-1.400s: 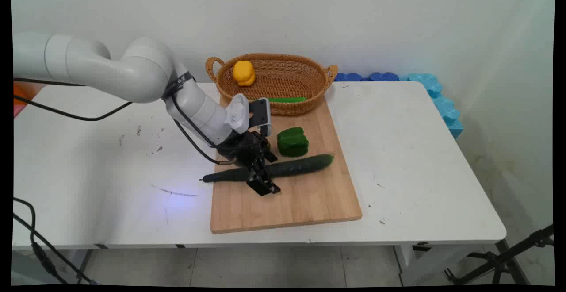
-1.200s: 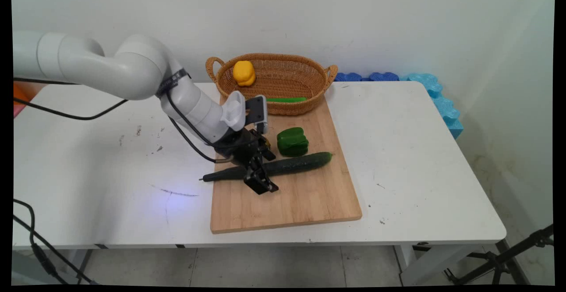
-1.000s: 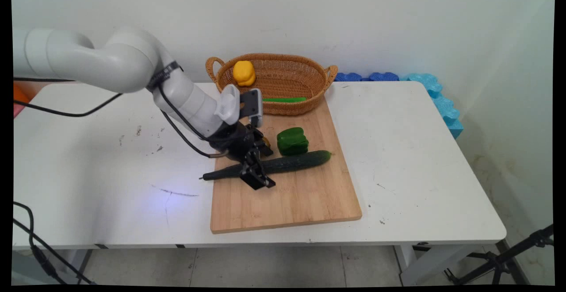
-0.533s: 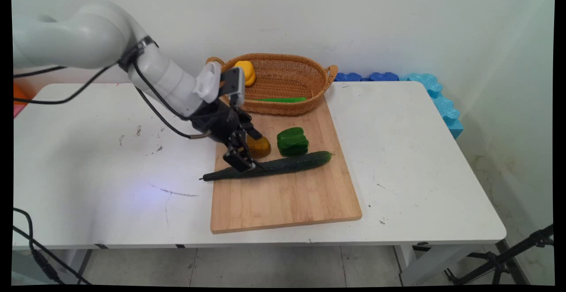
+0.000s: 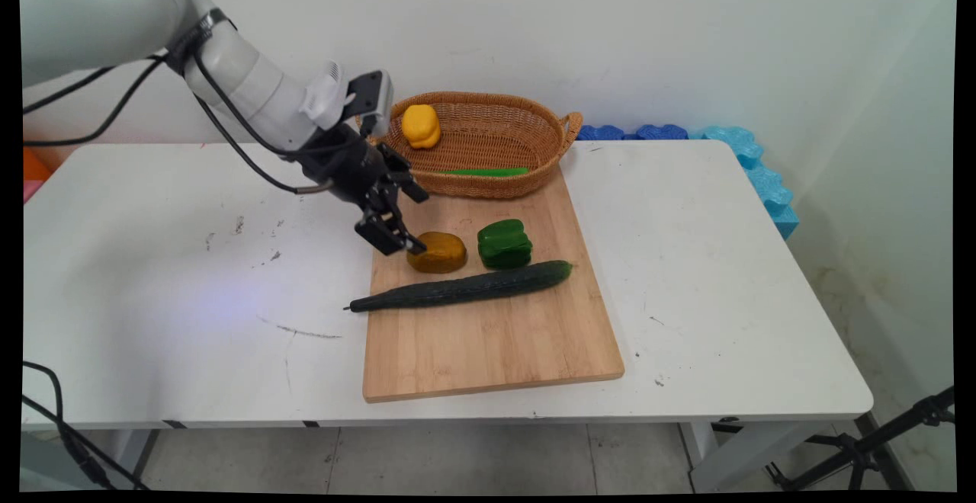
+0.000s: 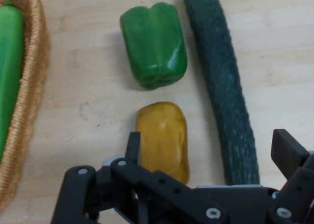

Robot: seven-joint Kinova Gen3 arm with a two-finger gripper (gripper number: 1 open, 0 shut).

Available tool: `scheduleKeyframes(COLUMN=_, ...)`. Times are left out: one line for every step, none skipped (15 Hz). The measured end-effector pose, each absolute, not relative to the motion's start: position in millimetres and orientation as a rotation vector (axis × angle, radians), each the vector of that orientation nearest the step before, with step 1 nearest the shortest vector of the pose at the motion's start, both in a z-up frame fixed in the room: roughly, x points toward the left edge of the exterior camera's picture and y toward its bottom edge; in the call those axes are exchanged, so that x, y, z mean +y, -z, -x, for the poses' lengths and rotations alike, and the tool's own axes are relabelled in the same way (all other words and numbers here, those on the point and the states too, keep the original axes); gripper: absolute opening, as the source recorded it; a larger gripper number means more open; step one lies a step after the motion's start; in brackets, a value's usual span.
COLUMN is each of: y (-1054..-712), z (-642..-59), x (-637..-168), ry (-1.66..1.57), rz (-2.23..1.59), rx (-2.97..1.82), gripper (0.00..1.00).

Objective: Pick up the potato from the cutting board

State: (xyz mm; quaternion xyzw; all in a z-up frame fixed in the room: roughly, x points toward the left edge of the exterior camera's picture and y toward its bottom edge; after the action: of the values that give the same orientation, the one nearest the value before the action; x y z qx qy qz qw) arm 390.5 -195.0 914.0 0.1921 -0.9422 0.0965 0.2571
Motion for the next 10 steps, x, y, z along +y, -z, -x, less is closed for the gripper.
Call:
scheduleKeyframes(y=-916, z=-394, x=-198, ry=-0.267, rz=-0.512, rx=-2.565, gripper=1.00)
scheduleKeyframes(y=-916, z=-397, x=-201, ry=-0.273, rz=-0.501, rx=-2.574, gripper=1.00)
scheduleKeyframes(y=-916, z=-398, x=-203, ry=-0.277, rz=-0.491, rx=-2.584, gripper=1.00)
scheduleKeyframes(y=-916, z=-399, x=-206, ry=-0.283, rz=-0.479, rx=-2.594, gripper=1.00)
scheduleKeyframes(y=-914, z=-400, x=-209, ry=-0.288, rz=-0.466, rx=-2.605, gripper=1.00)
scheduleKeyframes(y=-913, z=-400, x=-211, ry=-0.291, rz=-0.457, rx=-2.614, gripper=1.00)
scheduleKeyframes(y=-911, z=-399, x=-213, ry=-0.295, rz=-0.448, rx=-2.622, gripper=1.00)
scheduleKeyframes(y=-909, z=-398, x=-216, ry=-0.300, rz=-0.441, rx=-2.630, gripper=1.00)
scheduleKeyframes(y=-907, z=-396, x=-218, ry=-0.302, rz=-0.438, rx=-2.635, gripper=1.00)
scheduleKeyframes(y=-903, z=-394, x=-221, ry=-0.303, rz=-0.438, rx=-2.640, gripper=1.00)
